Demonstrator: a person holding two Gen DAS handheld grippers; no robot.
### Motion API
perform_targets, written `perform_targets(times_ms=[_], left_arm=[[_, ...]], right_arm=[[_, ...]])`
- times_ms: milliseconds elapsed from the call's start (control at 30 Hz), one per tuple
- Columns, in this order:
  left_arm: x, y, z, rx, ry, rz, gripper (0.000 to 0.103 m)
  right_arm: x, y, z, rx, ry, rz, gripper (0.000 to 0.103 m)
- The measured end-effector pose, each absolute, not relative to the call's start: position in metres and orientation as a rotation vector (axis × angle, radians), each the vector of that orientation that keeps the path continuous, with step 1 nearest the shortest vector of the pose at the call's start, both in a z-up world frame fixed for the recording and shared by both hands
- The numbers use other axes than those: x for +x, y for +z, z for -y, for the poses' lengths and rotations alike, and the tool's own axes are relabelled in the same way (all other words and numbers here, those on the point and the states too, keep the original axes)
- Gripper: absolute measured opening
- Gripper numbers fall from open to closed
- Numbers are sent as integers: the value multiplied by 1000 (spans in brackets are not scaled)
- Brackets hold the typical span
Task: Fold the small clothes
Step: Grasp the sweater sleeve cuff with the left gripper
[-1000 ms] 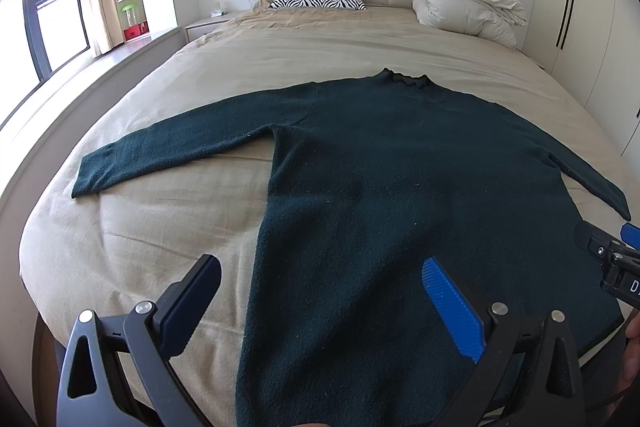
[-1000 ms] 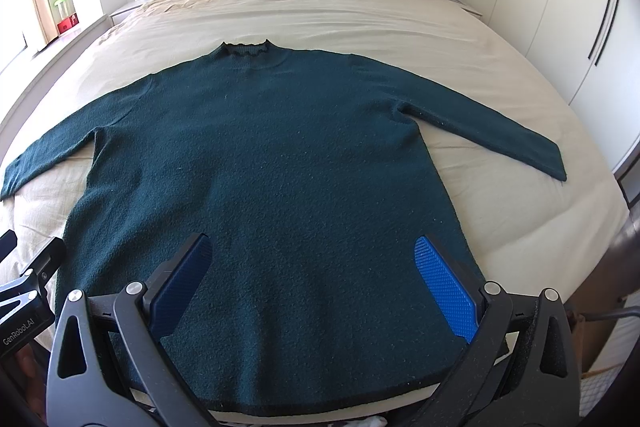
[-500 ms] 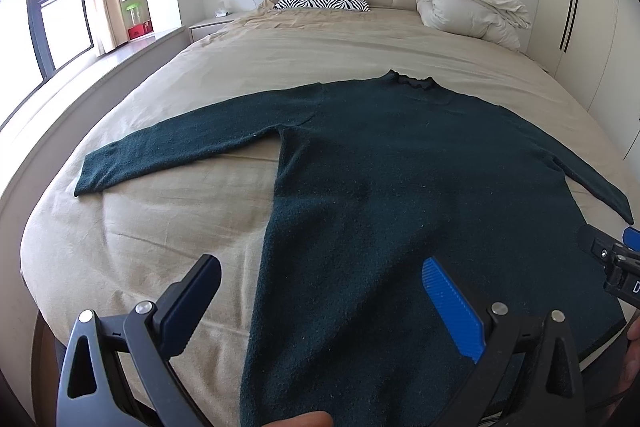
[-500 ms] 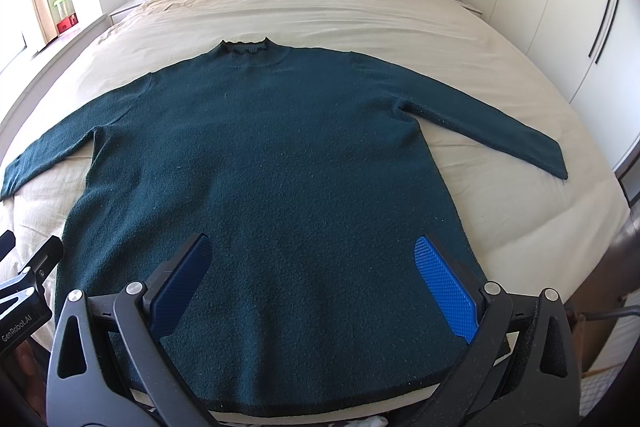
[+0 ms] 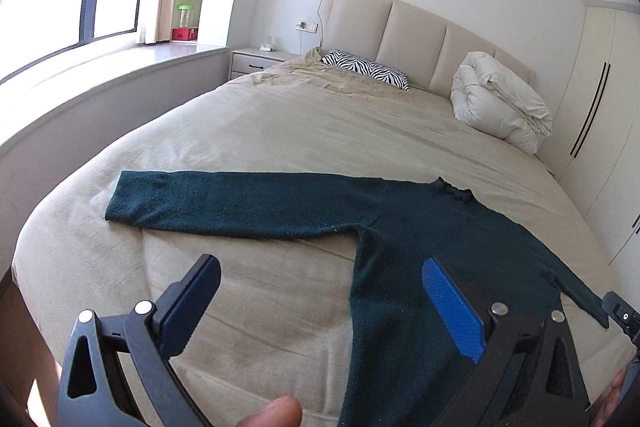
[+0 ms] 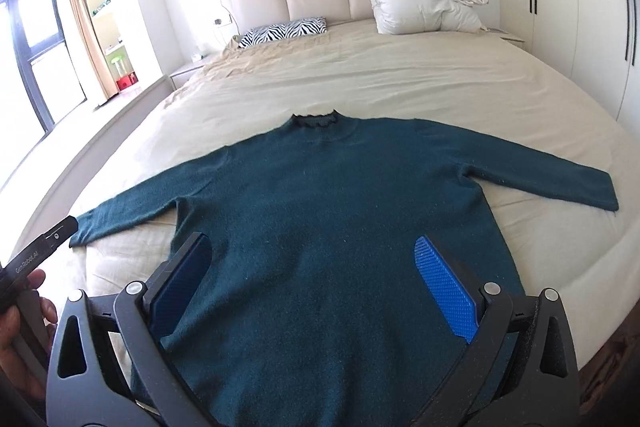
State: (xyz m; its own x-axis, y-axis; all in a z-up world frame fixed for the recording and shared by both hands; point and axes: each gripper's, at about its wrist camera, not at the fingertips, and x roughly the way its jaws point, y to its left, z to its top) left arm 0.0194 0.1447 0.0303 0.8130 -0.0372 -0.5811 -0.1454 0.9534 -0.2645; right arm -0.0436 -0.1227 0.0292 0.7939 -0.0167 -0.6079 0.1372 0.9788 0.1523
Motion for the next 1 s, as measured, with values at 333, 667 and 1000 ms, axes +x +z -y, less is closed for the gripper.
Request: perform_targets(times_ms=[333,667,1000], left_arm=[[14,-8,-249,-631,148,-649,103],[65,-107,-341,-1301,167,-582,76],[81,-141,-358,-1552,349,-445,70]], right_arm=[[-25,62,90,164,11,-561,103],[-6,58,78,239,100,-603,87],[15,40,90,332,119,-647,78]])
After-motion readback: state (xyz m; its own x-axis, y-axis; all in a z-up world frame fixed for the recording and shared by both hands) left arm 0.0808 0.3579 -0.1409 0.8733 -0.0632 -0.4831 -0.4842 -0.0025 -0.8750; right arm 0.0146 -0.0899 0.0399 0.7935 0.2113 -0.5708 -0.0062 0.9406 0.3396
